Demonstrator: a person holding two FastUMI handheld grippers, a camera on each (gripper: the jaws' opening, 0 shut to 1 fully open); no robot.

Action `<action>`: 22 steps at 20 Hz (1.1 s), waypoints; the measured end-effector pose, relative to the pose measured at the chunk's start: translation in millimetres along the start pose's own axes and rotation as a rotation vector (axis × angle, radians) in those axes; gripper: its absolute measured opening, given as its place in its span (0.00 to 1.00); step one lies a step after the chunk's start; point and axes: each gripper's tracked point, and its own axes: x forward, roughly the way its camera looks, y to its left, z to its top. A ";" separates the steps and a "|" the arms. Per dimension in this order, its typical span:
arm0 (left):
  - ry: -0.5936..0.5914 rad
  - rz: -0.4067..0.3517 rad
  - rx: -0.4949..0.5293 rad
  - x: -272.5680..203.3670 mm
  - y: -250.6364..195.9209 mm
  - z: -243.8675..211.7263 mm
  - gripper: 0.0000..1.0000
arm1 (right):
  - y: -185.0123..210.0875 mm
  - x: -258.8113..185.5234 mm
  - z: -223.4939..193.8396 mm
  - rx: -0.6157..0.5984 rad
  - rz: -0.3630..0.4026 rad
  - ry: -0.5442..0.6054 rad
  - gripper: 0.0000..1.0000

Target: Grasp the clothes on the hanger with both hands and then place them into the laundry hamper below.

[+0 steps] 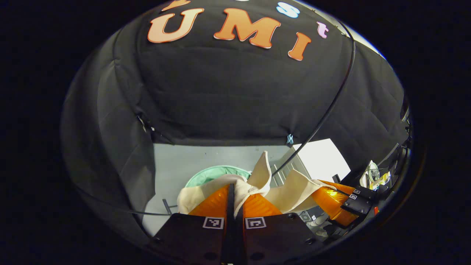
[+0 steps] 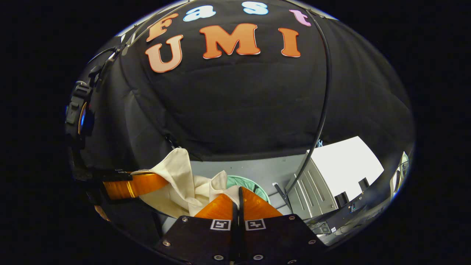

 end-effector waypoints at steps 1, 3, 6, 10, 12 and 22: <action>0.029 0.000 -0.009 7.7 1.2 -11.0 0.08 | -0.3 2.8 -12.0 0.000 0.003 0.029 0.00; 0.126 0.004 -0.021 14.9 3.1 -41.7 0.08 | 5.7 5.1 -23.0 0.011 0.029 0.060 0.03; 0.229 0.019 -0.033 21.9 15.8 -73.7 0.09 | 9.1 6.4 -20.1 -0.002 0.038 0.064 0.06; 0.244 0.018 -0.034 19.7 17.9 -81.3 0.13 | 1.5 3.0 -25.4 -0.003 0.018 0.077 0.12; 0.234 0.027 -0.017 17.9 18.1 -79.2 0.30 | -1.3 -0.5 -29.7 0.005 0.012 0.082 0.17; 0.236 0.073 -0.036 -10.6 44.4 -108.4 0.92 | -12.6 -26.2 -50.8 -0.050 -0.008 0.104 0.37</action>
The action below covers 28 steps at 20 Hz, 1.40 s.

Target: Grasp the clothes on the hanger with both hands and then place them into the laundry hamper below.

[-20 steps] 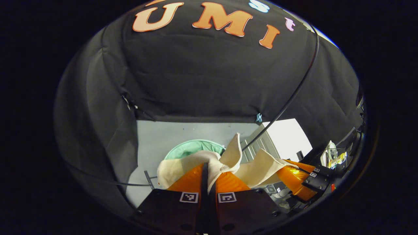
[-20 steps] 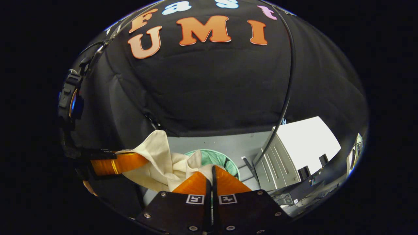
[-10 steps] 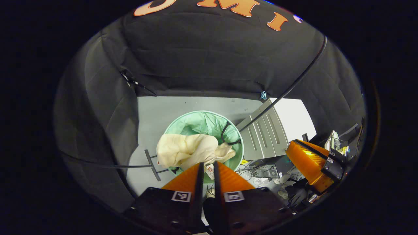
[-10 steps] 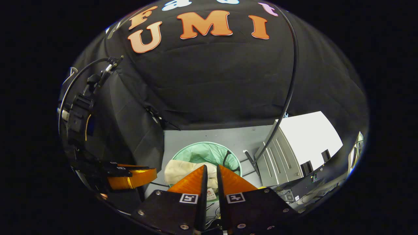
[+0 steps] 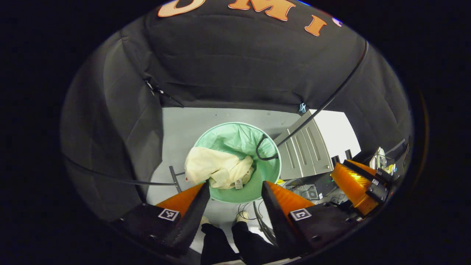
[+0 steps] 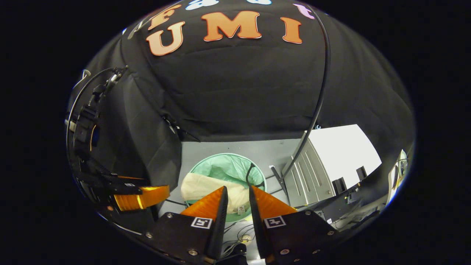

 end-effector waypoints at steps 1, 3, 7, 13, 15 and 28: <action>0.002 0.010 -0.010 -3.0 5.5 -5.3 0.91 | -5.0 -6.1 -1.1 -0.013 -0.007 -0.002 0.40; 0.002 0.019 -0.036 -10.2 14.9 -12.4 0.83 | -10.9 -12.4 -3.2 -0.030 -0.011 -0.002 0.43; -0.009 0.079 -0.008 -32.9 49.4 -31.8 0.97 | -32.1 -30.3 0.8 -0.071 -0.014 -0.018 0.62; -0.135 0.169 -0.106 -84.5 98.3 -23.9 0.98 | -77.6 -74.8 31.0 -0.069 -0.082 -0.111 0.94; -0.215 0.193 -0.135 -113.6 113.8 -11.6 0.99 | -87.1 -93.7 45.0 -0.097 -0.099 -0.155 0.94; -0.780 0.256 -0.086 -299.6 118.8 95.4 0.98 | -106.7 -226.4 188.7 -0.049 -0.060 -0.596 0.95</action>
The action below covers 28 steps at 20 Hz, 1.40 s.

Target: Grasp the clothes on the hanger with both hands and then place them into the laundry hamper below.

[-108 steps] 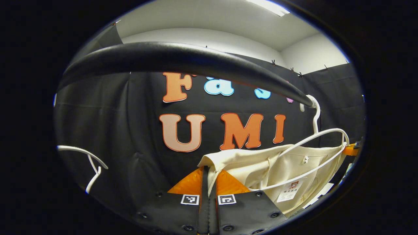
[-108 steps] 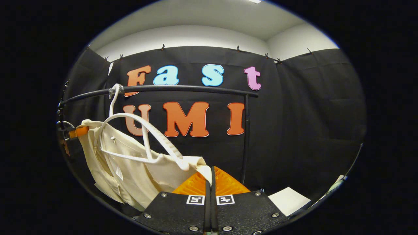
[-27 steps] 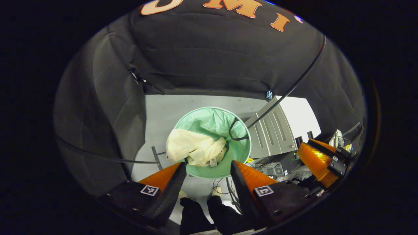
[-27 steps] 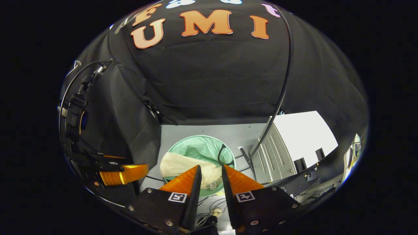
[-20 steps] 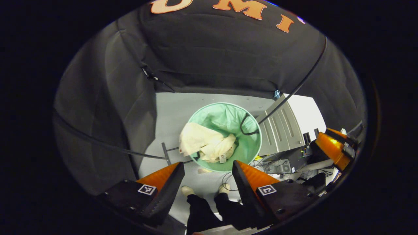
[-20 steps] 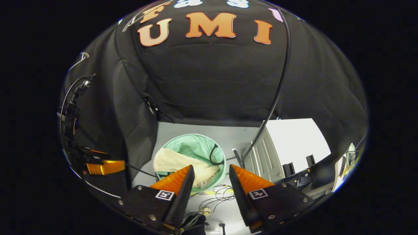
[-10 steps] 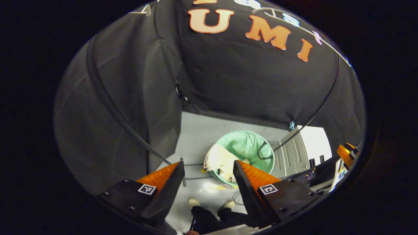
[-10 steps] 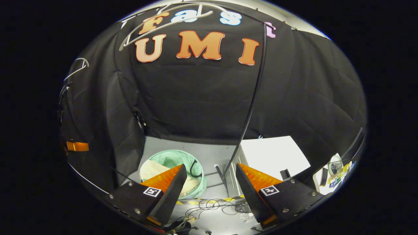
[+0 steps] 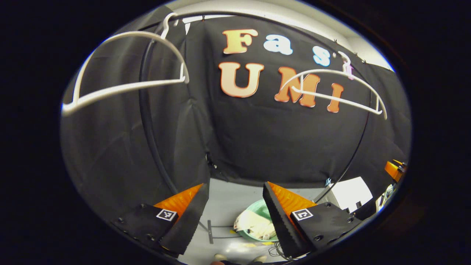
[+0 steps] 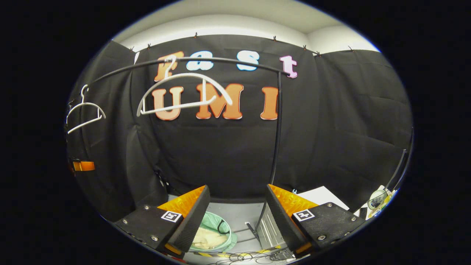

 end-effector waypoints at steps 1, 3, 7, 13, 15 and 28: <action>-0.031 0.002 0.015 -1.6 -1.7 9.1 0.98 | -1.1 -2.8 9.6 0.012 0.006 -0.026 0.94; -0.103 0.009 0.040 -11.0 -6.4 31.9 0.98 | -11.3 -12.4 36.9 0.010 -0.001 -0.079 0.94; -0.210 0.006 0.037 -34.8 -11.2 88.3 0.97 | -42.0 -32.2 69.0 -0.027 -0.039 -0.151 0.93; -0.353 0.025 0.067 -56.8 -23.9 139.6 0.94 | -90.3 -61.8 96.7 0.004 -0.089 -0.239 0.90; -0.357 0.049 0.075 -58.7 -24.8 140.0 0.94 | -104.4 -67.6 93.4 0.019 -0.105 -0.239 0.94; -0.364 0.084 -0.007 -80.0 -24.1 134.0 0.98 | -130.0 -91.4 85.8 0.052 -0.118 -0.243 0.94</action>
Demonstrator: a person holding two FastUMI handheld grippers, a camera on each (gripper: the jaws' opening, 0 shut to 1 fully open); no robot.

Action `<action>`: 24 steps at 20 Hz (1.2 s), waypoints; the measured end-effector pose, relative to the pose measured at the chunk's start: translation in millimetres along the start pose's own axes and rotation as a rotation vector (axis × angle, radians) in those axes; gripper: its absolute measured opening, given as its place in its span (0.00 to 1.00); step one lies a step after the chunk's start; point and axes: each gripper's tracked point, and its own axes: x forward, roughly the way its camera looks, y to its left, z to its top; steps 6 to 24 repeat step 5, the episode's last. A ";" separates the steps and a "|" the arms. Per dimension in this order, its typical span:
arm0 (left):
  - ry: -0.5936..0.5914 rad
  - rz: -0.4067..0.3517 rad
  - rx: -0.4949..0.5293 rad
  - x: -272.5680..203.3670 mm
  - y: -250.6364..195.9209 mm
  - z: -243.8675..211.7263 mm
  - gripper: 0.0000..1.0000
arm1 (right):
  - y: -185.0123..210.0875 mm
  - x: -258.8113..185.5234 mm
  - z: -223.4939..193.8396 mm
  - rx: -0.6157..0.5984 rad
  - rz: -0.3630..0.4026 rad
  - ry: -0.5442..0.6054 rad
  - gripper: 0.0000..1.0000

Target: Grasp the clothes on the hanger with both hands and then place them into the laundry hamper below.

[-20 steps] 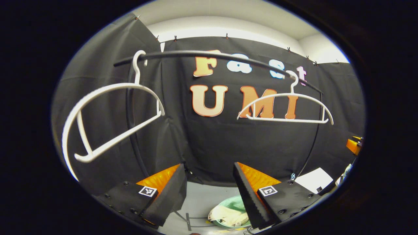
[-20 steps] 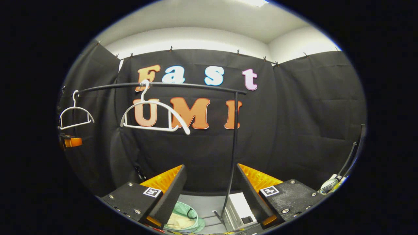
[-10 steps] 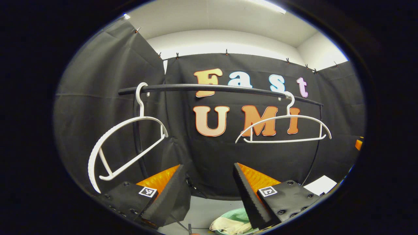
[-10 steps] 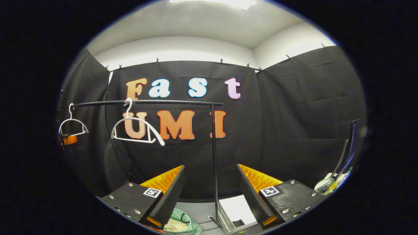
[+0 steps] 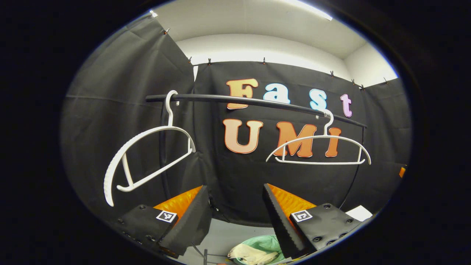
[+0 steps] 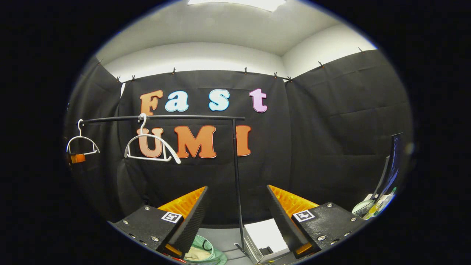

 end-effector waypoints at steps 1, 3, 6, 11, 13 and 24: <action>-0.004 0.005 0.001 -1.1 1.6 2.1 0.97 | 3.2 1.7 1.6 0.004 0.006 0.000 0.94; -0.010 0.013 0.000 -1.6 3.7 4.4 0.98 | 7.9 3.6 2.8 0.005 0.016 -0.003 0.94; -0.012 0.019 0.000 -4.5 5.6 4.1 0.97 | 13.1 7.7 4.9 0.004 0.026 -0.007 0.94; -0.012 0.019 0.000 -4.5 5.6 4.1 0.97 | 13.1 7.7 4.9 0.004 0.026 -0.007 0.94; -0.012 0.019 0.000 -4.5 5.6 4.1 0.97 | 13.1 7.7 4.9 0.004 0.026 -0.007 0.94; -0.012 0.019 0.000 -4.5 5.6 4.1 0.97 | 13.1 7.7 4.9 0.004 0.026 -0.007 0.94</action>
